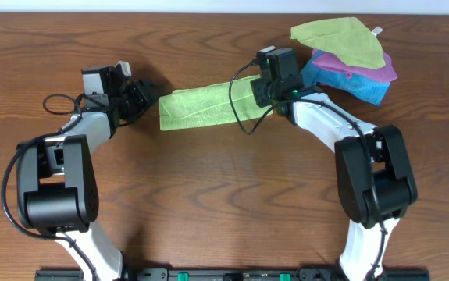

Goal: Fold the cloth

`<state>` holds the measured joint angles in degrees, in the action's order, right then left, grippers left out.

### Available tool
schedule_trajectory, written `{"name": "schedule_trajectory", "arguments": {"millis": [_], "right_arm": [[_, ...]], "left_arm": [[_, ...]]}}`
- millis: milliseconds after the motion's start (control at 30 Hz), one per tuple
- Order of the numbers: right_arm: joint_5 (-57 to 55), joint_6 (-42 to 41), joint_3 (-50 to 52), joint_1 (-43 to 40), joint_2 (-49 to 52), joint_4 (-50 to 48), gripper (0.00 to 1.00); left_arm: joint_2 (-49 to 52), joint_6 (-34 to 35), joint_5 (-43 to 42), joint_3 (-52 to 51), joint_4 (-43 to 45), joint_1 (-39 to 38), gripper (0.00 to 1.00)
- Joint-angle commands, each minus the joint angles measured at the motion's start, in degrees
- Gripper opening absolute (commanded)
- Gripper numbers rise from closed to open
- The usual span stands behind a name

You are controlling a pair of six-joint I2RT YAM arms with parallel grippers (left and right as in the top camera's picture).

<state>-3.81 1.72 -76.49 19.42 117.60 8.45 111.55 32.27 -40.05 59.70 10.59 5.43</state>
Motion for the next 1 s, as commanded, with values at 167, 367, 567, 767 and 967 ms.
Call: {"name": "schedule_trajectory", "arguments": {"millis": [167, 367, 567, 767, 967], "right_arm": [[-2.9, -7.5, -1.5, -0.1, -7.8, 2.8, 0.68], [3.2, -20.0, -1.5, -3.8, -14.6, 11.2, 0.75], [23.1, -29.0, 0.7, -10.8, -15.1, 16.4, 0.84], [28.7, -34.0, 8.4, -12.3, -15.0, 13.8, 0.85], [31.4, -39.8, 16.5, -11.4, -15.0, 4.3, 0.84]], "left_arm": [[1.0, -0.7, -5.5, 5.5, 0.2, 0.6, 0.49], [1.0, -0.6, -7.2, 12.5, -6.5, -0.7, 0.06], [1.0, -5.9, -0.1, 14.6, -15.8, -6.6, 0.06], [1.1, -12.3, 12.0, 14.6, -24.2, -11.9, 0.06], [1.1, -15.0, 20.2, 14.6, -27.1, -13.4, 0.06]]}}
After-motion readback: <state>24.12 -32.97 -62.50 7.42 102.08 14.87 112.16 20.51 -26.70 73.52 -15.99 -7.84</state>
